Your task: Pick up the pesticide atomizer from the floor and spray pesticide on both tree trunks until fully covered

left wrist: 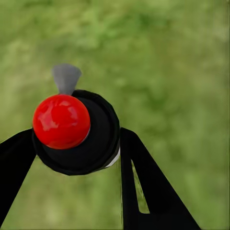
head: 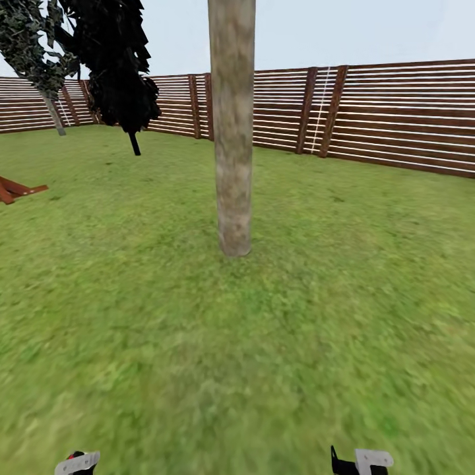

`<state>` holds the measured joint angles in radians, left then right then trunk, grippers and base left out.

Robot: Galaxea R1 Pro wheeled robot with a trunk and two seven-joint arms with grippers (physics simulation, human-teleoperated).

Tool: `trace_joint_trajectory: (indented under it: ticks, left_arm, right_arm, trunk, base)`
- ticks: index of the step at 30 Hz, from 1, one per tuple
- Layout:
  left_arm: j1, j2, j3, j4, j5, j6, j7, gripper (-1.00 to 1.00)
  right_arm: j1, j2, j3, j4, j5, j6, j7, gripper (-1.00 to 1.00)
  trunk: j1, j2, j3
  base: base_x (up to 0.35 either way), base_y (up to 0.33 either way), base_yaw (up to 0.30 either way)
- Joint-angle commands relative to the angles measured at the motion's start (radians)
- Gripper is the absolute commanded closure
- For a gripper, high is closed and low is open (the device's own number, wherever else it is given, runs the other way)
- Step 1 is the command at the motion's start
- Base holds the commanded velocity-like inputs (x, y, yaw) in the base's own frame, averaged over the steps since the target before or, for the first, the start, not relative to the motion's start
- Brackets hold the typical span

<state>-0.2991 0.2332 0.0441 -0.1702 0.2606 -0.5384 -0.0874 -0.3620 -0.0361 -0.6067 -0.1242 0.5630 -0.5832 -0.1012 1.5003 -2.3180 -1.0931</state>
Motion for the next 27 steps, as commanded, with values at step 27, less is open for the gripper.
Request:
trace_joint_trajectory:
  ticks: [27]
  left_arm:
    - [0.000, -0.001, 0.001, 0.003, 0.000, 0.001, 0.001, 1.00]
  right_arm:
    - [0.000, -0.002, -0.001, 0.000, 0.000, -0.001, -0.005, -1.00]
  trunk:
    - [0.000, 0.000, 0.000]
  base:
    - [0.343, 0.000, 0.000]
